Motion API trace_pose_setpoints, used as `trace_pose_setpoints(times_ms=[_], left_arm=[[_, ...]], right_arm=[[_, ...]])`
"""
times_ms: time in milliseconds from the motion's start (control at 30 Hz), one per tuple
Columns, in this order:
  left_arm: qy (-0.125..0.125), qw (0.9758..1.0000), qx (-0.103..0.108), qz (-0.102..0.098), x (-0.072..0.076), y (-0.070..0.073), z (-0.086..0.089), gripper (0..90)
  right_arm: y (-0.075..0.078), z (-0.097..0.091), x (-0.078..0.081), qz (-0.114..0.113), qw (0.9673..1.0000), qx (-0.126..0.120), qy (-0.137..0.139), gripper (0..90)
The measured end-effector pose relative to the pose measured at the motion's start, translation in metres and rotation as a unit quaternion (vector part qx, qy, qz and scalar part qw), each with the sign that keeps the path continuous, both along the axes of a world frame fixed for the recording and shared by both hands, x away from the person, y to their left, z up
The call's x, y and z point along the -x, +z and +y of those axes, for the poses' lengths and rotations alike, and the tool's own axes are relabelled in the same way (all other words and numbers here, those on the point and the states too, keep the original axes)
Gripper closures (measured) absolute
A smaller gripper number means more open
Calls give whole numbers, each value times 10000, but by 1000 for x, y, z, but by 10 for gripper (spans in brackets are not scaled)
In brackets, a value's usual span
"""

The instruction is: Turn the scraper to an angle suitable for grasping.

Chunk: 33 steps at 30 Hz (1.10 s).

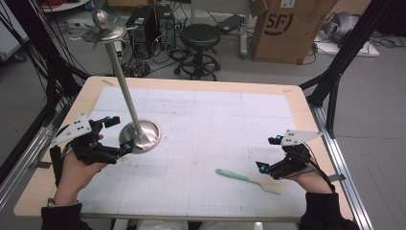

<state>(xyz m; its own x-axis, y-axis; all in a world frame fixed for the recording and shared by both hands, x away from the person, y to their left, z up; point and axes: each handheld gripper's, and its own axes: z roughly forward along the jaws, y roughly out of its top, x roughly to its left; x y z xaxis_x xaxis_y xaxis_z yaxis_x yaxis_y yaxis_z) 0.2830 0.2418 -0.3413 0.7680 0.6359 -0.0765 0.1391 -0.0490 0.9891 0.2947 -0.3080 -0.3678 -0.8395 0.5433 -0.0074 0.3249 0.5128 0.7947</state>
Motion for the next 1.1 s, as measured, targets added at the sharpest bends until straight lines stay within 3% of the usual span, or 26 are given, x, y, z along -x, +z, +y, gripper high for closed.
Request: trace_pose_setpoints(times_ms=[67, 267, 567, 633, 667, 700, 767, 833, 900, 933, 1000, 1033, 1067, 1100], left_arm=[[3, 10000, 7, -14, 1, 0, 0, 17], [50, 10000, 50, 6, 2, -1, 4, 17], [59, 10000, 14, -1, 6, 0, 6, 17], [55, 10000, 67, 1, 7, 1, 6, 17], [55, 10000, 67, 1, 7, 1, 6, 17], [38, 10000, 61, 10, 7, 1, 6, 17], [35, 10000, 39, 29, 6, 0, 6, 17], [42, 10000, 45, 37, 5, -1, 6, 17], [48, 10000, 42, 56, 5, -2, 5, 17], [57, 10000, 30, 61, 4, -2, 6, 17], [70, 9999, 25, 71, 5, -3, 6, 17], [74, 9999, 21, 81, 5, -3, 7, 17], [75, 9999, 30, 77, 5, -3, 8, 17], [88, 9999, 44, 79, 6, -3, 9, 17]], right_arm=[[-6, 5, -1, 139, 9992, 334, 184, 2], [-9, 23, 1, 388, 9948, 737, 587, 7], [-27, 40, -6, 643, 9870, 1279, 730, 49], [-30, 42, -7, 727, 9828, 1495, 802, 62], [-30, 42, -7, 727, 9828, 1495, 802, 62], [-29, 42, -7, 752, 9800, 1648, 830, 93], [-29, 42, -8, 769, 9789, 1688, 854, 107], [-31, 44, -8, 912, 9744, 1811, 968, 146], [-32, 46, -10, 1082, 9667, 2057, 1072, 155], [-32, 49, -11, 1164, 9608, 2265, 1094, 164], [-29, 54, -15, 1315, 9522, 2487, 1191, 254], [-29, 54, -15, 1315, 9522, 2487, 1191, 254], [-28, 56, -16, 1361, 9492, 2570, 1203, 278], [-26, 62, -16, 1468, 9408, 2786, 1257, 324]])
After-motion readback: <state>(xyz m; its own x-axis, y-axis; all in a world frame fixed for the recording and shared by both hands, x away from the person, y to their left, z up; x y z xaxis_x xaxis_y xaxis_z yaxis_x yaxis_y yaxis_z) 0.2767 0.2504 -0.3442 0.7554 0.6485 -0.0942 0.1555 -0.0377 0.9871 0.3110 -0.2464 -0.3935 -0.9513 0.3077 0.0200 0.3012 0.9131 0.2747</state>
